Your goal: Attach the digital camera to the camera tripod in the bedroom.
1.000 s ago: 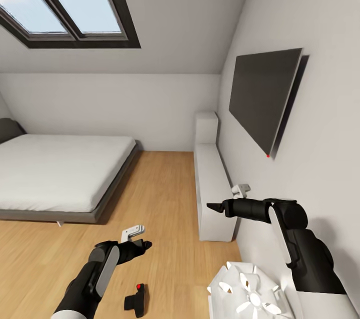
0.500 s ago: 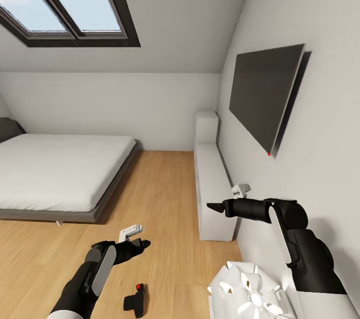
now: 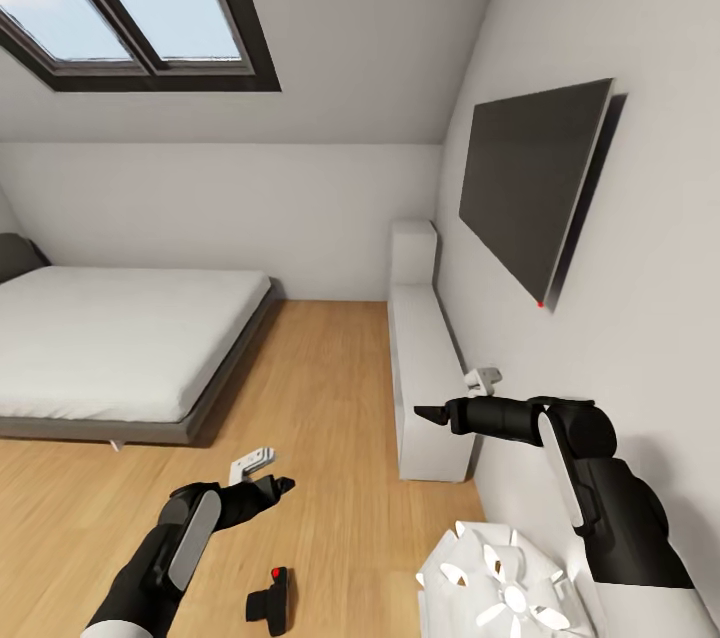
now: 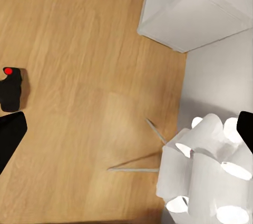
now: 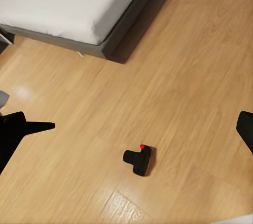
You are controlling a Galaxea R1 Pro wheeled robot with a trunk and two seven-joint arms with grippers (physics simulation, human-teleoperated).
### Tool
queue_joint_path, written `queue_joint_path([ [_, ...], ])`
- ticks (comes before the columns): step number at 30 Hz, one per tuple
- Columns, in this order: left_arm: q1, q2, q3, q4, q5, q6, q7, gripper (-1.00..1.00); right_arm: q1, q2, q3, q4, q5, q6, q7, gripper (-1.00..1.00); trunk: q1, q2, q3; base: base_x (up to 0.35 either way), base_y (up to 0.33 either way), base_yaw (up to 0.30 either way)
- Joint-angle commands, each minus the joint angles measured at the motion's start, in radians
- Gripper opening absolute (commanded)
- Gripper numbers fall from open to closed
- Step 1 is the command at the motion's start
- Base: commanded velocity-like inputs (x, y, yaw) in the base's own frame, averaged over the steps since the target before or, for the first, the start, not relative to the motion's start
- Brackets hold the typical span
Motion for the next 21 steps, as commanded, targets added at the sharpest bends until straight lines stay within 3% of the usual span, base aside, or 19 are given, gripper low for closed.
queue_joint_path([
  [1, -0.001, 0.006, 0.004, 0.000, 0.013, 0.006, -0.001, 1.00, -0.001, 0.000, -0.001, -0.001, 0.004, 0.005, 0.006, 1.00, 0.004, -0.008, -0.005, 0.000, 0.000, 0.000],
  [10, -0.001, 0.060, 0.004, 0.024, 0.088, 0.004, 0.000, 1.00, -0.001, 0.000, -0.001, -0.001, 0.004, 0.005, 0.007, 1.00, 0.039, -0.071, -0.033, 0.000, 0.000, 0.000],
  [11, -0.001, 0.085, 0.004, 0.054, 0.105, 0.003, 0.004, 1.00, -0.001, 0.001, -0.001, -0.001, 0.004, 0.005, 0.007, 1.00, 0.042, -0.078, -0.036, 0.000, 0.000, 0.000],
  [21, -0.001, 0.103, 0.003, 0.093, 0.103, -0.005, 0.013, 1.00, -0.001, -0.002, -0.002, -0.002, 0.004, 0.005, 0.007, 1.00, 0.081, -0.148, -0.067, 0.000, 0.000, 0.000],
])
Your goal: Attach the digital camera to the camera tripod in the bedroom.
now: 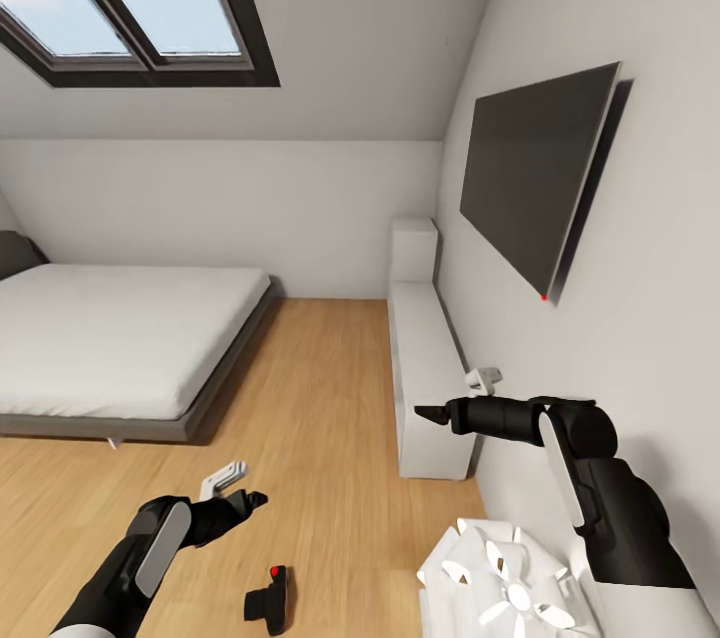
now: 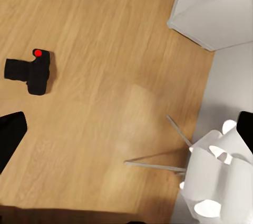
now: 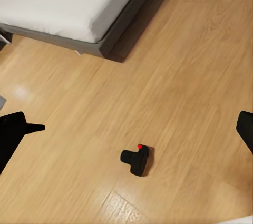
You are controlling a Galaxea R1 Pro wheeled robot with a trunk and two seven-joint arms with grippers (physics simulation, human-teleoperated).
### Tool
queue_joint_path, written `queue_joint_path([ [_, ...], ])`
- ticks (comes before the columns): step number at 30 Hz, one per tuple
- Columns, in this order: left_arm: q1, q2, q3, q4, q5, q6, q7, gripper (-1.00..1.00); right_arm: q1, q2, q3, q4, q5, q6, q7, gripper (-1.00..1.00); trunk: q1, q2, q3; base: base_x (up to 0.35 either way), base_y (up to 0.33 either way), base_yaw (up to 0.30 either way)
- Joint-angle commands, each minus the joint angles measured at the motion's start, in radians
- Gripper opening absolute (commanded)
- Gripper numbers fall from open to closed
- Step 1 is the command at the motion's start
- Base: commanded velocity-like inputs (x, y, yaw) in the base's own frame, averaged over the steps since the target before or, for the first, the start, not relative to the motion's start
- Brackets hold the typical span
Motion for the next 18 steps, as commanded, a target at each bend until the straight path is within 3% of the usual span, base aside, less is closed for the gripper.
queue_joint_path([
  [1, -0.001, 0.001, 0.001, 0.000, 0.004, 0.005, 0.001, 1.00, -0.001, 0.000, -0.001, -0.001, 0.004, 0.005, 0.006, 1.00, 0.004, -0.008, -0.005, 0.000, 0.000, 0.000],
  [18, -0.001, 0.016, 0.001, 0.004, 0.000, 0.005, 0.005, 1.00, -0.001, -0.006, -0.031, -0.005, 0.004, 0.005, 0.005, 1.00, 0.069, -0.127, -0.058, 0.000, 0.000, 0.000],
])
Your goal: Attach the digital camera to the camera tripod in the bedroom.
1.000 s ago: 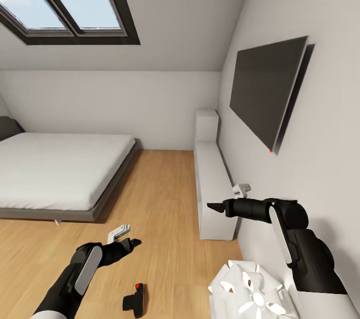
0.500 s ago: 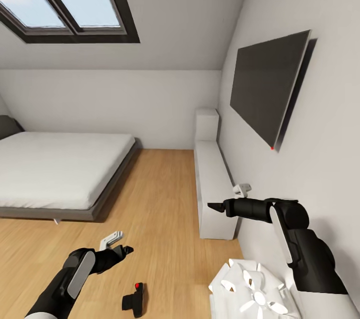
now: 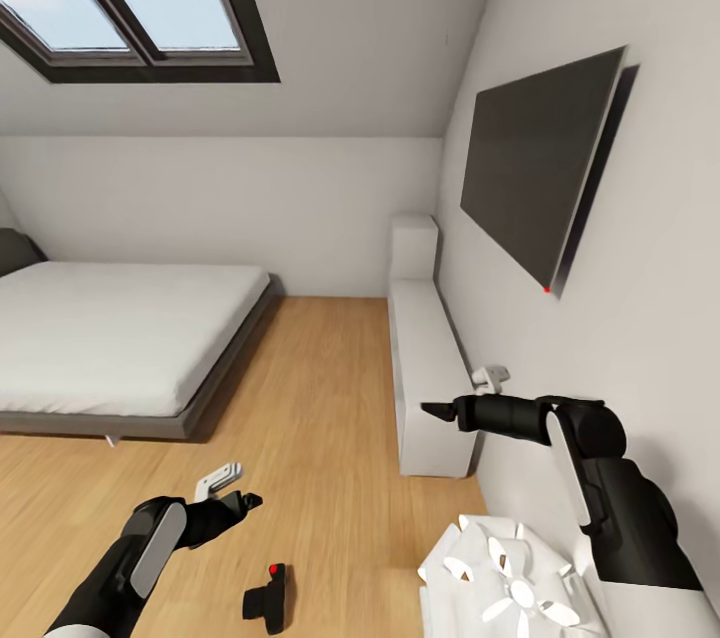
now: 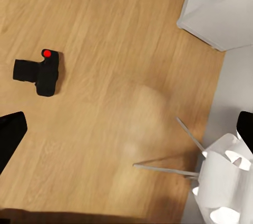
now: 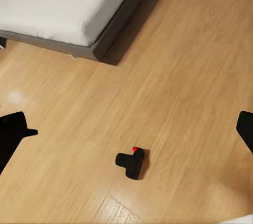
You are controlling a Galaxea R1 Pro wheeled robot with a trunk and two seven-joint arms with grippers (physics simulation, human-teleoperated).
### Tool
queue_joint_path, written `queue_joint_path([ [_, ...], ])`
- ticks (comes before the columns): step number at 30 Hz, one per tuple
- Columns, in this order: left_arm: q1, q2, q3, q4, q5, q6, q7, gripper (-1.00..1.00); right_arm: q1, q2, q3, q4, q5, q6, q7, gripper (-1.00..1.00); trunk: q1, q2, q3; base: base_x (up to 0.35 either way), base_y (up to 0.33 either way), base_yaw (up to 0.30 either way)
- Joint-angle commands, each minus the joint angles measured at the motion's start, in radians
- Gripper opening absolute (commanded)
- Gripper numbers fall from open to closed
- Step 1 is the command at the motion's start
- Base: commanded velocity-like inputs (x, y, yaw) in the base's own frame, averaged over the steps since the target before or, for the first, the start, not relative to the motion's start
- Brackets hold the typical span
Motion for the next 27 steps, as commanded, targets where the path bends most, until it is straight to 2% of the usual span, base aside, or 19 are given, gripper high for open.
queue_joint_path([
  [1, -0.001, 0.001, 0.002, -0.001, 0.004, 0.005, 0.001, 1.00, -0.001, 0.000, -0.002, -0.001, 0.004, 0.005, 0.006, 1.00, 0.004, -0.008, -0.004, 0.000, 0.000, 0.000],
  [27, -0.001, 0.004, 0.001, -0.001, 0.002, 0.005, 0.001, 1.00, -0.001, -0.002, -0.006, 0.001, 0.004, 0.005, 0.006, 1.00, 0.104, -0.190, -0.086, 0.000, 0.000, 0.000],
])
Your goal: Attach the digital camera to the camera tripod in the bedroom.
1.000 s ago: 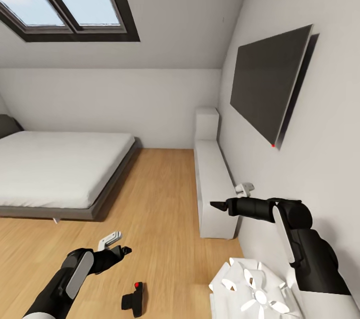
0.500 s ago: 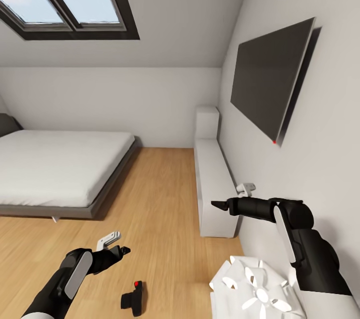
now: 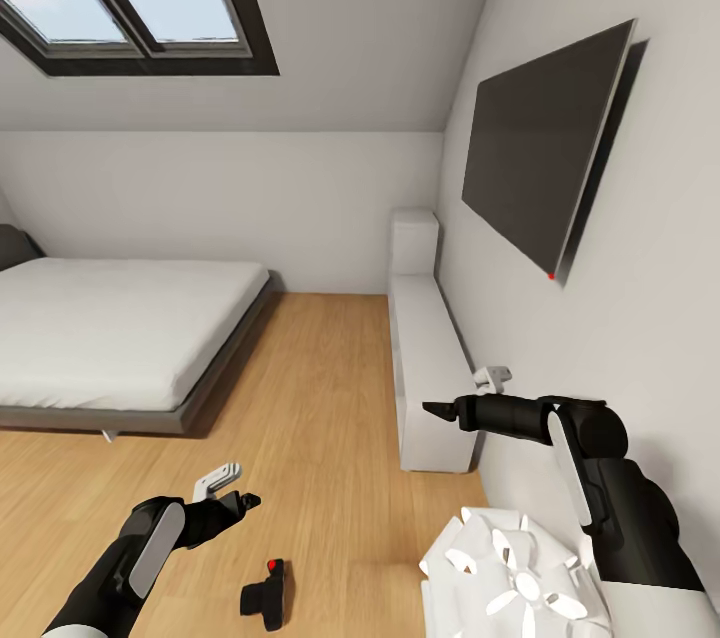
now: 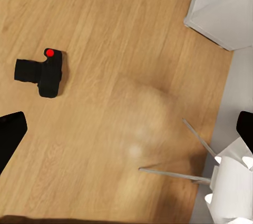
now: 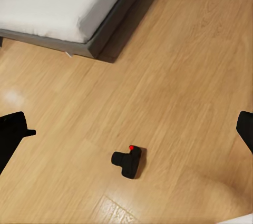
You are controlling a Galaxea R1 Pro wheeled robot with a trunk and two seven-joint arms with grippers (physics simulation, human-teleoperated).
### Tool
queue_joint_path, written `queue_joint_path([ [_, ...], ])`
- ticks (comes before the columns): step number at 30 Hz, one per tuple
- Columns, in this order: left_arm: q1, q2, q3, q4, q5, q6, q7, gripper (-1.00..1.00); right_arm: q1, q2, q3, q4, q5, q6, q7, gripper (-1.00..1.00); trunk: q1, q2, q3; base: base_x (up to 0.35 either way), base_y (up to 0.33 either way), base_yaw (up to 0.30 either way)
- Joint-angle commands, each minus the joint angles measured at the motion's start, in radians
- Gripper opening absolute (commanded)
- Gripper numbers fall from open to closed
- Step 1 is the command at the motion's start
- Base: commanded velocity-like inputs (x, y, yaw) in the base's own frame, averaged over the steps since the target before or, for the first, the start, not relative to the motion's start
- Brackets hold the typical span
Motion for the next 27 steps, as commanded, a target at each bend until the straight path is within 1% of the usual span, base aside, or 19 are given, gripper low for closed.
queue_joint_path([
  [1, -0.001, 0.000, 0.002, -0.001, 0.004, 0.005, 0.001, 1.00, -0.001, 0.000, -0.001, -0.001, 0.004, 0.005, 0.006, 1.00, 0.004, -0.008, -0.004, 0.000, 0.000, 0.000],
  [22, -0.001, 0.000, 0.000, -0.001, 0.004, 0.005, 0.001, 1.00, -0.001, -0.002, -0.002, -0.003, 0.004, 0.005, 0.006, 1.00, 0.084, -0.155, -0.070, 0.000, 0.000, 0.000],
  [27, -0.001, 0.000, 0.000, -0.001, 0.004, 0.005, 0.013, 1.00, -0.001, -0.002, -0.002, -0.023, 0.004, 0.005, 0.006, 1.00, 0.104, -0.190, -0.086, 0.000, 0.000, 0.000],
])
